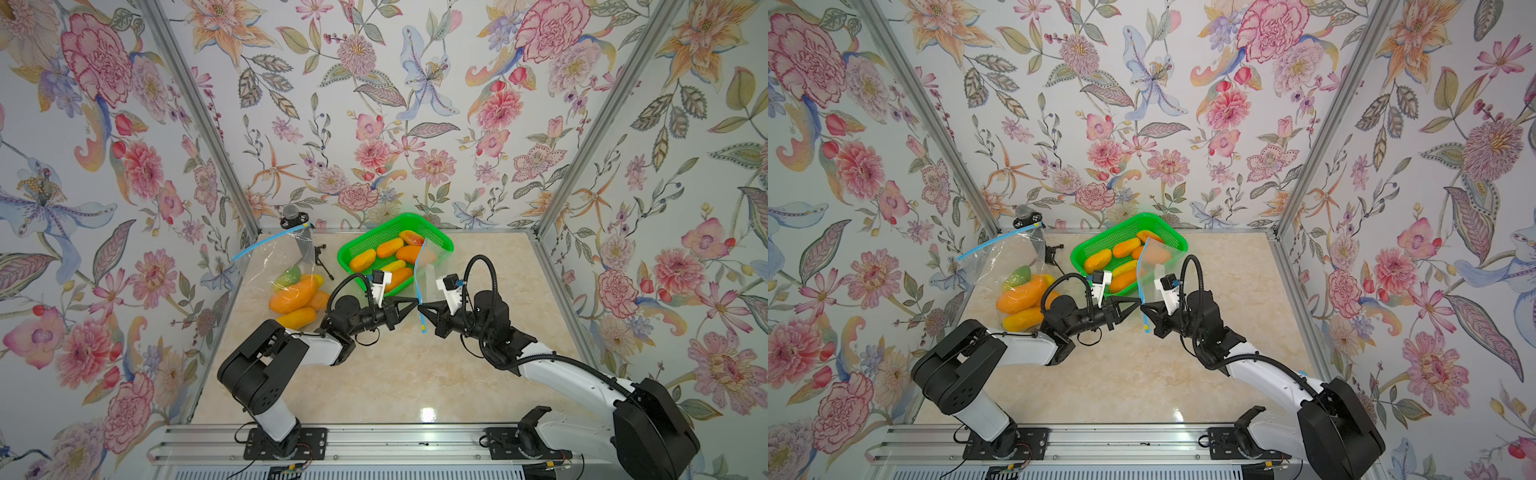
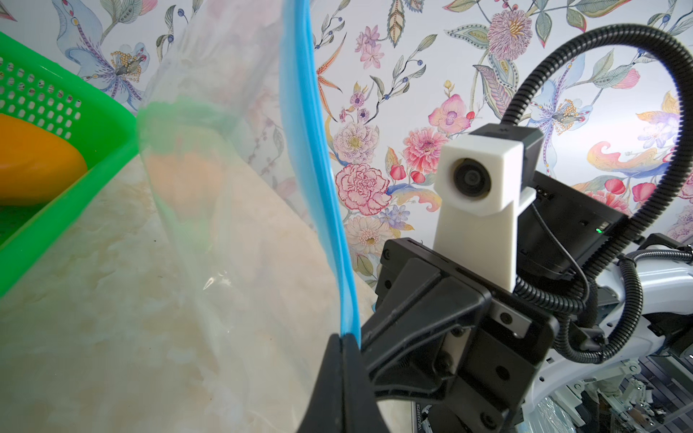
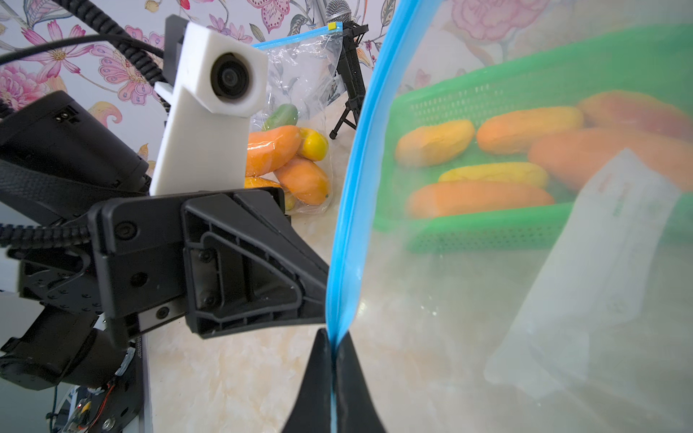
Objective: Place the mango in a zip-top bag and seal the zipper
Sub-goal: Open the zipper of the food storage bag.
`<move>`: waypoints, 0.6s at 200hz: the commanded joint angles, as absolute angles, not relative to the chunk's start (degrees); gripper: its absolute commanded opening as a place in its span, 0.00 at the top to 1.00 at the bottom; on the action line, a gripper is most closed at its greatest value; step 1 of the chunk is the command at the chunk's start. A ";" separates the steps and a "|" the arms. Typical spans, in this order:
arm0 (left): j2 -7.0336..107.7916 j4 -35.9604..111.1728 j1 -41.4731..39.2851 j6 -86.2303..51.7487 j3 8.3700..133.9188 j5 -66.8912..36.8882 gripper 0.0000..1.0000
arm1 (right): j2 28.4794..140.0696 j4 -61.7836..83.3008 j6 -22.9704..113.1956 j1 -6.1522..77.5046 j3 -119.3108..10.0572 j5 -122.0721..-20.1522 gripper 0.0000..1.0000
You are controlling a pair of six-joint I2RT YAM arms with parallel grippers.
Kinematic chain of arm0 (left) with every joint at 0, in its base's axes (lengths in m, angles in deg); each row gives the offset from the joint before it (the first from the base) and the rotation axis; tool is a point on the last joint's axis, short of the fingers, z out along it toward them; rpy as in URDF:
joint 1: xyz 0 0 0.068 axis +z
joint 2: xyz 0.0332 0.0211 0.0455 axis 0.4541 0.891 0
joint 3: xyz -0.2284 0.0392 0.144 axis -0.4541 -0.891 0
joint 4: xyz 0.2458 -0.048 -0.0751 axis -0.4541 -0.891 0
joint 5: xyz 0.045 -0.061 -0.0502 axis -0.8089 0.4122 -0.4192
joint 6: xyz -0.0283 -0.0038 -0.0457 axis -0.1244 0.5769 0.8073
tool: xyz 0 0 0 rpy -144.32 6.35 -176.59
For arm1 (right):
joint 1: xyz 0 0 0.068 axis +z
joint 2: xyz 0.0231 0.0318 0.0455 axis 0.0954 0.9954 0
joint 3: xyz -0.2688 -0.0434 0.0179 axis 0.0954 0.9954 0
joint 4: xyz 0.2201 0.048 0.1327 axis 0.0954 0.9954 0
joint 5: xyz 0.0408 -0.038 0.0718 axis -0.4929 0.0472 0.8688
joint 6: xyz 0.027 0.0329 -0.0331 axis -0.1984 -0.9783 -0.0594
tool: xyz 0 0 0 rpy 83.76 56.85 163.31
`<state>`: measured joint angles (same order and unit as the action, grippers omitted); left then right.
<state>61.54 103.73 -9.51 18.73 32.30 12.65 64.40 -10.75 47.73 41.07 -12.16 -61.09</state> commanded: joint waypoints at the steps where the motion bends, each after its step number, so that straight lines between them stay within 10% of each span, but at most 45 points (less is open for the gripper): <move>1: 57.16 97.37 -9.10 13.96 32.45 8.32 1.00 | 61.87 -9.84 48.70 40.81 -12.59 -61.61 1.00; 120: 53.51 95.40 -8.42 13.32 32.11 10.55 0.89 | 65.39 -14.39 46.26 41.42 -13.31 -59.29 1.00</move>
<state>52.49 89.96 -8.74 12.85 31.80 7.29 64.73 -11.67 47.21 41.07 -12.18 -60.76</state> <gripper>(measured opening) 0.065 0.048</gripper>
